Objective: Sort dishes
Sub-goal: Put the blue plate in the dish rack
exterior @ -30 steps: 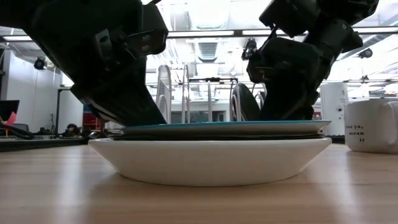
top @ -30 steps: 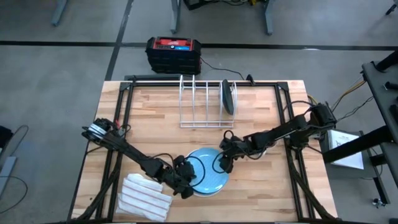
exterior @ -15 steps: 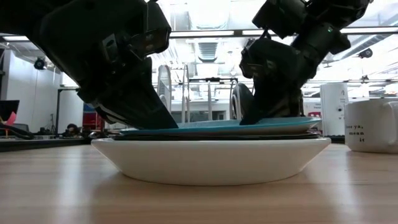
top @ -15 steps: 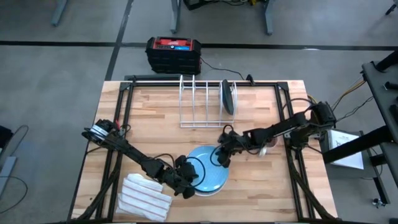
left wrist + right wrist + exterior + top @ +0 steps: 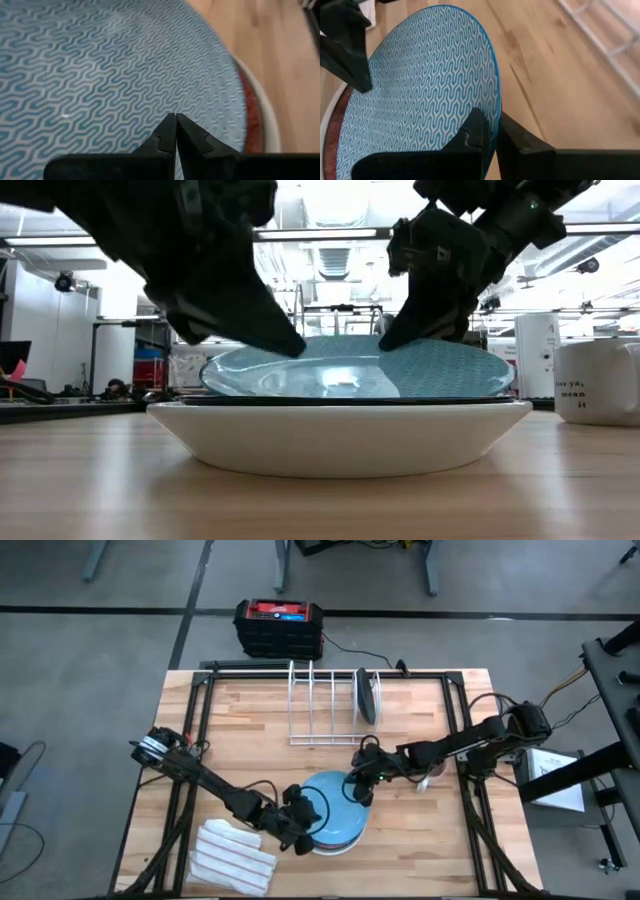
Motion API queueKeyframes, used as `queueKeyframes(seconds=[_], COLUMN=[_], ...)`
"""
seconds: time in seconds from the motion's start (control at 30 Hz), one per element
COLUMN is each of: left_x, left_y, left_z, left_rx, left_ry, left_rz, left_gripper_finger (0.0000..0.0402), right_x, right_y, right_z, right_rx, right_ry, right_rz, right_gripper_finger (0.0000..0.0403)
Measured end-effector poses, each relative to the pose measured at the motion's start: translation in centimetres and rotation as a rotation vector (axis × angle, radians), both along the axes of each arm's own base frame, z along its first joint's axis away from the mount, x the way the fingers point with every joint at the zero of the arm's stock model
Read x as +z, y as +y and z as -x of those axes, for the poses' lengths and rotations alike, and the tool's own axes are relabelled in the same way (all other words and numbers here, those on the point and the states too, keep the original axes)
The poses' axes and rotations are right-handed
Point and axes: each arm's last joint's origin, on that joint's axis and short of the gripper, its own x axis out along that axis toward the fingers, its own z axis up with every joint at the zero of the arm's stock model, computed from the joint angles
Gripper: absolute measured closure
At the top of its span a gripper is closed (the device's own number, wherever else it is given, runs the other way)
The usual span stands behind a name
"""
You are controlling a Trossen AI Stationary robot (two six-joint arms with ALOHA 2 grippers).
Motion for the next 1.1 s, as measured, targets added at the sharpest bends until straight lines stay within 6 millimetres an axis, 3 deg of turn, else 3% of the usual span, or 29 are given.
queueKeyframes(seconds=[0.23,0.57,0.83,1.1], left_x=[3.2,8.1,9.9,9.1], left_y=[0.3,2.0,3.1,4.1], left_z=[0.5,2.5,3.9,3.5], left_rx=[0.01,0.158,0.247,0.288], left_ry=[-0.094,-0.198,-0.21,-0.164], left_rz=[0.007,-0.127,-0.11,-0.128], left_gripper_finger=[0.0401,0.0401,0.037,0.0292], right_x=[0.6,2.8,4.2,4.7], right_y=[-0.1,-0.2,-0.3,0.4], right_z=[0.2,0.9,1.4,1.3], right_rx=[0.051,0.12,0.163,0.214], right_ry=[-0.023,-0.095,-0.15,-0.186], right_rz=[0.075,0.177,0.265,0.386], right_gripper_finger=[0.0396,0.0398,0.0398,0.0398])
